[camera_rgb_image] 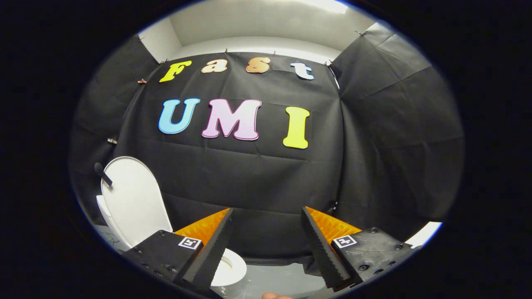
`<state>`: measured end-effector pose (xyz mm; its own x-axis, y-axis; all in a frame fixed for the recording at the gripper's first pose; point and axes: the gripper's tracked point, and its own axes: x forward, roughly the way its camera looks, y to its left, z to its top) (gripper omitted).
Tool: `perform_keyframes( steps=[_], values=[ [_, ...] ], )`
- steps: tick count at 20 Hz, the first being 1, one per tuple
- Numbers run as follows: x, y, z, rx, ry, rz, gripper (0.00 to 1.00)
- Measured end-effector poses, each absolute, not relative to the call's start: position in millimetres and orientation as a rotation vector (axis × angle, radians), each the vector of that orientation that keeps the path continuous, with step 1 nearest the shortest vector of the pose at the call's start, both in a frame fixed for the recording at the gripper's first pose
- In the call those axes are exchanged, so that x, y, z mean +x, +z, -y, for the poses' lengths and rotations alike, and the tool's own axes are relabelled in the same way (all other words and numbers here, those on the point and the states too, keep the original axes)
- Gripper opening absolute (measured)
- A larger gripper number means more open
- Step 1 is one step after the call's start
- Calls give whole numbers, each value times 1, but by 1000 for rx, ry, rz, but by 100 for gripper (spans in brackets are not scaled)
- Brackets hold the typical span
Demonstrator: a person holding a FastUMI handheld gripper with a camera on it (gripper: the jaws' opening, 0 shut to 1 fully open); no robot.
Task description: Open the toilet lid.
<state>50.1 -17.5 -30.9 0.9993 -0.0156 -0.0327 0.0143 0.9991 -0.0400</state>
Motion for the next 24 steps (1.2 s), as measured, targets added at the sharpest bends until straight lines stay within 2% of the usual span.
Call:
perform_keyframes(
  steps=[17, 24],
  values=[
    [55, -50, -18, -32, 48, -77, 99],
    [59, -50, -10, -21, 32, -78, 99]
  ],
)
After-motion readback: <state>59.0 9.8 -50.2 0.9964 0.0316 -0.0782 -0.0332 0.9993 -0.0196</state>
